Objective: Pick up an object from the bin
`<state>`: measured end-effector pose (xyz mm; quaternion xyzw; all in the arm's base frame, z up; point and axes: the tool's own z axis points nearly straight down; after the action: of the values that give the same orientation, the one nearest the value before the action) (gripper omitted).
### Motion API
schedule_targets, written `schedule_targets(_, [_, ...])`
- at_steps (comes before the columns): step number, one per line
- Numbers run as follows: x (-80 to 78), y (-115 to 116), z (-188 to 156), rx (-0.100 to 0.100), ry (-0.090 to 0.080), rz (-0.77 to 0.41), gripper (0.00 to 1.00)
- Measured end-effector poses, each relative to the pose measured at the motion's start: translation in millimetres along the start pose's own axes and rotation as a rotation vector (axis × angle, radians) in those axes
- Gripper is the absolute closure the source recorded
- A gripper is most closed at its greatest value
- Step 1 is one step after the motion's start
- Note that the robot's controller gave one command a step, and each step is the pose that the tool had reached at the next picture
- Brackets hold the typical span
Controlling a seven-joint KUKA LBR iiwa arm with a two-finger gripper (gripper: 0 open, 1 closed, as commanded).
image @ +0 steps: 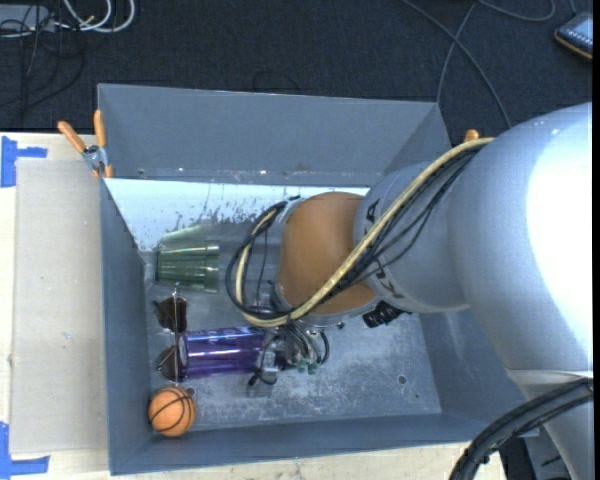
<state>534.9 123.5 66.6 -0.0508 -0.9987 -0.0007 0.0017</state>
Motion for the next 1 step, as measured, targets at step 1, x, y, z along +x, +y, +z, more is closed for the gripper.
schedule_targets(1, [-9.9, 1.1, -2.9, -0.001, -0.004, 0.053, 1.0])
